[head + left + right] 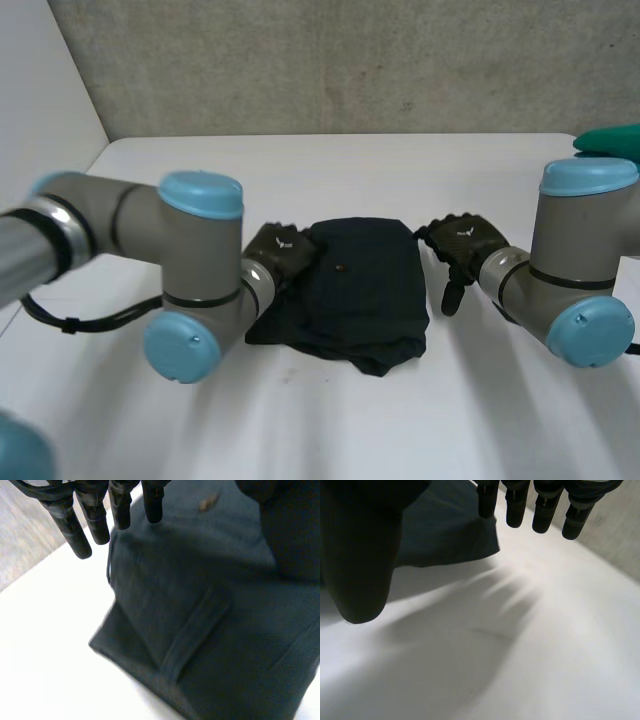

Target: Fold the laundry.

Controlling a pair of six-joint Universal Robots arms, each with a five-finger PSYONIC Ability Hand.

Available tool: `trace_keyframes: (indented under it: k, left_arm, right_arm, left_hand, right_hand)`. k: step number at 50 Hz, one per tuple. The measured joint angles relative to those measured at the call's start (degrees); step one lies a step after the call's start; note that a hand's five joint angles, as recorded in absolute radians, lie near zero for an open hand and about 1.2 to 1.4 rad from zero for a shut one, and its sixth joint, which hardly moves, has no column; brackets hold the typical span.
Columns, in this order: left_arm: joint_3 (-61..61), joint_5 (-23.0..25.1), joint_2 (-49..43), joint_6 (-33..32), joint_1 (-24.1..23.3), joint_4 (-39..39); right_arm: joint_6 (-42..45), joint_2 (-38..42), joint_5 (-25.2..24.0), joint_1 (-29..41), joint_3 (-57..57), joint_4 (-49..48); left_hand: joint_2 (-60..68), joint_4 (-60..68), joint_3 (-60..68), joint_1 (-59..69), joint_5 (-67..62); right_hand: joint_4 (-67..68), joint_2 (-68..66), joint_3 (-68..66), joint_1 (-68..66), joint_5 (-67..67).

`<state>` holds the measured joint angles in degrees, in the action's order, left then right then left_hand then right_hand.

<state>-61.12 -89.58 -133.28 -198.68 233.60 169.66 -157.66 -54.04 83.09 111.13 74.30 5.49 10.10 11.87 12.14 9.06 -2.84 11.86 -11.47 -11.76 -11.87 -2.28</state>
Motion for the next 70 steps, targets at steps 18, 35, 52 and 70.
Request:
trace_keyframes:
  k: [18, 35, 52, 70]
  left_arm:
    - [-9.14, 21.09, 23.91, 12.10, 4.50, 3.58]
    - [-14.27, 43.35, 27.58, 14.46, 6.13, -4.02]
    - [-17.69, 37.92, 28.78, 17.31, 6.88, 4.31]
    - [-14.56, 32.90, 33.26, 21.29, 8.49, 10.23]
  right_arm:
    - [8.14, -20.16, 10.80, 15.46, 24.55, -18.61]
    - [5.82, -1.91, 17.11, 22.11, 25.77, -39.84]
    - [7.96, 5.67, 13.11, 18.56, 14.07, -45.27]
    - [-2.59, -1.85, 3.64, 6.09, -5.21, -42.25]
  left_hand:
    - [0.00, 0.00, 0.00, 0.00, 0.00]
    - [0.00, 0.00, 0.00, 0.01, 0.00]
    - [0.00, 0.00, 0.00, 0.00, 0.02]
    - [0.00, 0.00, 0.00, 0.00, 0.00]
  right_hand:
    - [0.00, 0.00, 0.00, 0.00, 0.00]
    - [0.00, 0.00, 0.00, 0.00, 0.00]
    - [38.38, -41.10, -40.01, -39.11, -32.69]
    - [56.13, -55.02, -54.37, -49.56, -50.86]
